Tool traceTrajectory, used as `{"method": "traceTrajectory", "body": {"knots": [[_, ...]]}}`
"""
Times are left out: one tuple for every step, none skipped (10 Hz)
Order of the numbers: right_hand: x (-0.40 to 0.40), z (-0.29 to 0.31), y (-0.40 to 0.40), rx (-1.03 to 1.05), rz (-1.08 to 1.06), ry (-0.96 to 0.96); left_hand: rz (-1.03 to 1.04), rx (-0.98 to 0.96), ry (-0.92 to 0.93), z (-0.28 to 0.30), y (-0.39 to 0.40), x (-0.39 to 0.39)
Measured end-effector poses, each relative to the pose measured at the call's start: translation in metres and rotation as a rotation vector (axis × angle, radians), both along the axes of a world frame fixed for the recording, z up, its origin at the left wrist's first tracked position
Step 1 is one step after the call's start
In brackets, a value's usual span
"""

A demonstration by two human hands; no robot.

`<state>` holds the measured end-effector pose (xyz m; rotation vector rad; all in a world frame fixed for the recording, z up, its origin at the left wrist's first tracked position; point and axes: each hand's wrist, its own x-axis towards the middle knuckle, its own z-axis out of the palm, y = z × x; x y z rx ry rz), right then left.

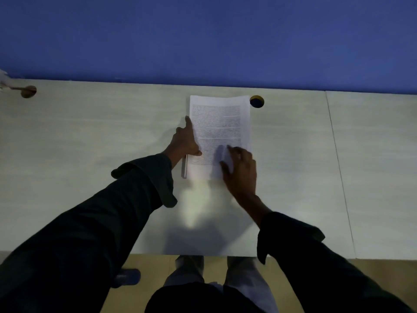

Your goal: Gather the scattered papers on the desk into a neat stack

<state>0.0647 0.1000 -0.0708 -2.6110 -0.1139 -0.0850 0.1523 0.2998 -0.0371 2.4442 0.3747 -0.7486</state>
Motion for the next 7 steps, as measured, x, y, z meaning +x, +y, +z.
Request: {"method": "traceTrajectory", "body": {"knots": [[0.026,0.013,-0.019,-0.082,-0.095,0.177,0.02,0.031,-0.017,-0.003,-0.004,-0.007],[0.04,0.013,-0.025,-0.104,-0.07,0.298,0.006,0.029,-0.062,-0.003,-0.01,-0.011],[0.041,0.007,-0.025,-0.105,-0.077,0.34,-0.023,0.077,-0.104,-0.01,-0.013,-0.011],[0.042,0.003,-0.025,-0.125,-0.079,0.34,-0.033,0.109,-0.069,-0.015,-0.01,-0.008],[0.042,0.01,-0.025,-0.144,-0.05,0.359,-0.05,0.098,0.001,-0.01,-0.007,-0.007],[0.049,0.024,-0.028,-0.197,-0.008,0.362,-0.05,0.135,-0.013,-0.003,-0.007,-0.006],[0.064,0.053,-0.032,-0.184,-0.037,0.29,-0.074,0.172,-0.129,0.017,-0.009,-0.006]]}}
